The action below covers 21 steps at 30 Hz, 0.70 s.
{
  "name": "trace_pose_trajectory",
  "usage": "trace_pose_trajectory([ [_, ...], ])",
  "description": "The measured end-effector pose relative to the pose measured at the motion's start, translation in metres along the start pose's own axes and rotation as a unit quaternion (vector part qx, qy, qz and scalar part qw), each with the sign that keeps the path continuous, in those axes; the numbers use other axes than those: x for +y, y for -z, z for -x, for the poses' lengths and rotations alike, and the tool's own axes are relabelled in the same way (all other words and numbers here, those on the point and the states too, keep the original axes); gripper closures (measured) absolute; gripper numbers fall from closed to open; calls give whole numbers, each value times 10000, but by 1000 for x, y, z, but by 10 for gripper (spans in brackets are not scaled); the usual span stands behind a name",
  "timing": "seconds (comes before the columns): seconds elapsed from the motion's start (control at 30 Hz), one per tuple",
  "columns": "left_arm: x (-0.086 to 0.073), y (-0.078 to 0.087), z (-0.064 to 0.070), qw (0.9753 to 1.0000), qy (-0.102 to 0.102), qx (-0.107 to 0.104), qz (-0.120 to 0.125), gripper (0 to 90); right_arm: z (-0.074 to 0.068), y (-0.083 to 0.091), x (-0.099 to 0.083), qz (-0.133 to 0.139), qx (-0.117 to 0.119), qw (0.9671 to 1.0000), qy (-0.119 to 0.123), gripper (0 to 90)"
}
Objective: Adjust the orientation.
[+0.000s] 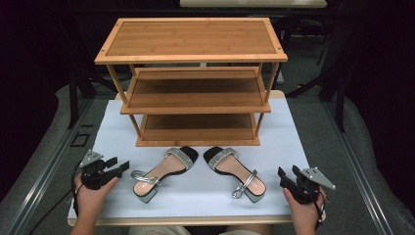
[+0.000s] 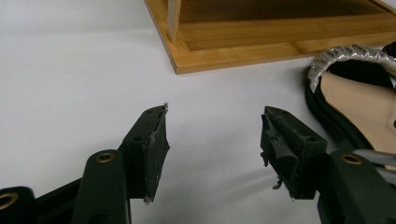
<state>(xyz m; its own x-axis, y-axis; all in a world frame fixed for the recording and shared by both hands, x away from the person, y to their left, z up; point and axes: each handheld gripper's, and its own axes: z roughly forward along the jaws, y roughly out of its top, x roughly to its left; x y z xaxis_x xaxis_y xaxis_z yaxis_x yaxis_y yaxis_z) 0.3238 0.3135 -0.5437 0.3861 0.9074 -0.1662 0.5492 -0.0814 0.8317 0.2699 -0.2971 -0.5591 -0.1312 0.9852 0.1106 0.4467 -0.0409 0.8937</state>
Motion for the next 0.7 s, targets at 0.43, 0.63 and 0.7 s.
trace_pose_trajectory([
  [0.43, 0, 8, 1, 9997, 207, 116, 98, 382, -6, -6, 5, -161, 111, 9998, -36, 433],
  [0.63, 9, 13, 16, 9997, 216, -86, 29, 393, -10, 2, 5, -133, 122, 9998, 7, 417],
  [0.7, 14, 14, 20, 9998, 117, -131, -46, 392, -10, 4, 6, -106, 142, 9998, -7, 412],
])
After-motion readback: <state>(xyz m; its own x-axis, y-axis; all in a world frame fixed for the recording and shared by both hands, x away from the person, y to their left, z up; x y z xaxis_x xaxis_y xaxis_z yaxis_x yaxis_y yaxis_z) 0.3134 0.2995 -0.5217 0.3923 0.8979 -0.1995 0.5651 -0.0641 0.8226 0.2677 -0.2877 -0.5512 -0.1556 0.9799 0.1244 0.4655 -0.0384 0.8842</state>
